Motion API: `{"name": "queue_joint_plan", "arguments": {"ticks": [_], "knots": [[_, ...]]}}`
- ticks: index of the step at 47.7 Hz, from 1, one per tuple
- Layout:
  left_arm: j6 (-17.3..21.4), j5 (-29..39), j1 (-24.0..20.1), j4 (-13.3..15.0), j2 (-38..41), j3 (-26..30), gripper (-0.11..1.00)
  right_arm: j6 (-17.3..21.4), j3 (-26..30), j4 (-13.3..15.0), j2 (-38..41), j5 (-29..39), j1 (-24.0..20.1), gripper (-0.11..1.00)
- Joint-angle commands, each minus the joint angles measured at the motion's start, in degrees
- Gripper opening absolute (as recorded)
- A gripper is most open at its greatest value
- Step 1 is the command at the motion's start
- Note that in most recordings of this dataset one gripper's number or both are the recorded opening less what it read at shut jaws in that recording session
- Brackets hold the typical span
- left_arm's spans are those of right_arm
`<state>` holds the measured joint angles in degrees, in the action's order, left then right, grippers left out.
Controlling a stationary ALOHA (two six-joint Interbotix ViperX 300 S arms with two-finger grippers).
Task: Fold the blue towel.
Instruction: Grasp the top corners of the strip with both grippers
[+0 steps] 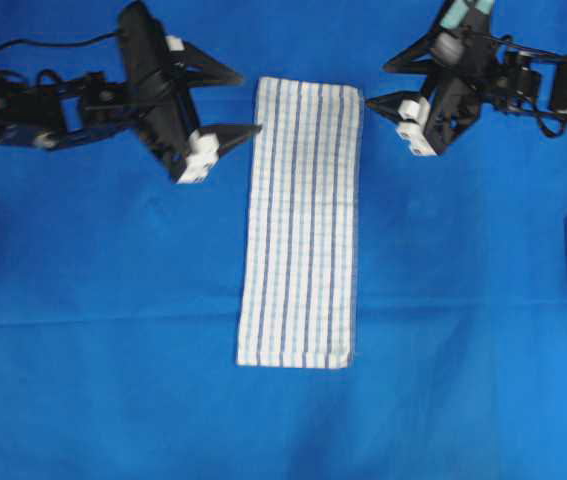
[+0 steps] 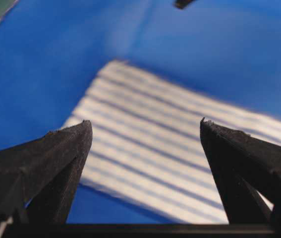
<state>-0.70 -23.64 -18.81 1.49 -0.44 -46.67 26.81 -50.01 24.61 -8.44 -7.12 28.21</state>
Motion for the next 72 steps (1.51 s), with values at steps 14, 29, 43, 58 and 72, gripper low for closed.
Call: {"name": "queue_joint_plan", "arguments": {"ticks": [14,29,43,58,72], "knots": [[-0.70,-2.02,-6.06,0.00,12.30,7.03,0.91,-0.26,5.80,0.88,14.41,-5.36,4.66,0.68],[-0.62,-2.02,-7.21,0.09,18.90,10.55,0.90,-0.26,7.12,0.88,18.02,-5.62,5.19,0.68],[-0.18,-1.14,-7.47,0.09,22.15,11.07,0.47,-1.23,7.03,1.23,20.04,-7.12,5.19,0.39],[0.09,-1.14,-5.98,0.00,23.47,9.93,0.04,-1.41,6.77,1.23,21.01,-8.35,5.19,0.08],[0.09,-1.14,-5.98,0.09,19.60,7.91,0.04,-1.41,7.03,1.23,18.90,-7.82,5.19,0.08]]}}
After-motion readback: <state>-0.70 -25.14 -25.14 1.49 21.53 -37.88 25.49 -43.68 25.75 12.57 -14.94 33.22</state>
